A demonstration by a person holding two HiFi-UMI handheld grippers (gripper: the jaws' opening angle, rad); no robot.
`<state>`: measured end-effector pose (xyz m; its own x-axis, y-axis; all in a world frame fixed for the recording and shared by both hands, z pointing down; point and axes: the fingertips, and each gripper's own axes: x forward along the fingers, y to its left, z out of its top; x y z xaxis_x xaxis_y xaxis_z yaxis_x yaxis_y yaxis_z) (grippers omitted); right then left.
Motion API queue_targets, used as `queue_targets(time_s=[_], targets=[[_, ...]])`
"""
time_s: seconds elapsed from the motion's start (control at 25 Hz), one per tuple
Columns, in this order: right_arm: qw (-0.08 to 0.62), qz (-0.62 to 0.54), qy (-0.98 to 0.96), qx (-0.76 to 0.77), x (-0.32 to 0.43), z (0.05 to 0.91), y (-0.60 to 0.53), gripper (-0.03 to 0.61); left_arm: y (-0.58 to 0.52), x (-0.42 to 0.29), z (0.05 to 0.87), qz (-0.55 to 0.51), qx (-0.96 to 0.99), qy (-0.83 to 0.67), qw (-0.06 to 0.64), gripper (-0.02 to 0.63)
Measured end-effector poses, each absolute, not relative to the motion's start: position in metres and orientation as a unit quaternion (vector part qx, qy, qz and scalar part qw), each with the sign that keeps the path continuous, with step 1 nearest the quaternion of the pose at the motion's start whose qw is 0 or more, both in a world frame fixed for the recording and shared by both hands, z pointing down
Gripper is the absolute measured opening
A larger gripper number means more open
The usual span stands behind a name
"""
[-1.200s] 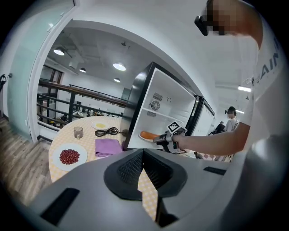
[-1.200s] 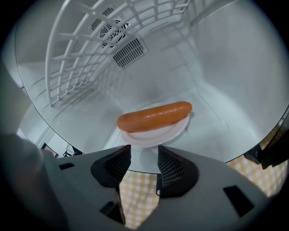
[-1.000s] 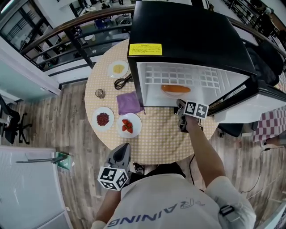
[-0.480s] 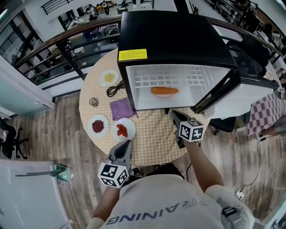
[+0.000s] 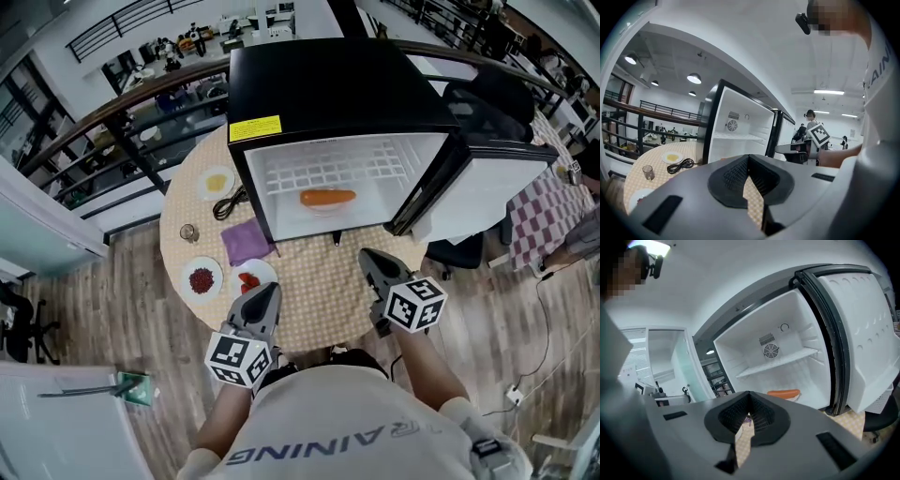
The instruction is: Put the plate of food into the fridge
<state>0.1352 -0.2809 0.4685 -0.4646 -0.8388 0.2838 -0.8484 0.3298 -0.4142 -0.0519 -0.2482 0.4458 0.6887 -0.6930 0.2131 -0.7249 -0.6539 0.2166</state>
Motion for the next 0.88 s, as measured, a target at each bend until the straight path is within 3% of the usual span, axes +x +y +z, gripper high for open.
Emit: queue_targets(time_s=[0.88], targets=[[-0.001, 0.216, -0.834, 0.507, 0.12, 0.435, -0.246, 0.02, -0.231, -0.051, 0.427, 0.04, 0.913, -0.387, 0.124, 0.008]])
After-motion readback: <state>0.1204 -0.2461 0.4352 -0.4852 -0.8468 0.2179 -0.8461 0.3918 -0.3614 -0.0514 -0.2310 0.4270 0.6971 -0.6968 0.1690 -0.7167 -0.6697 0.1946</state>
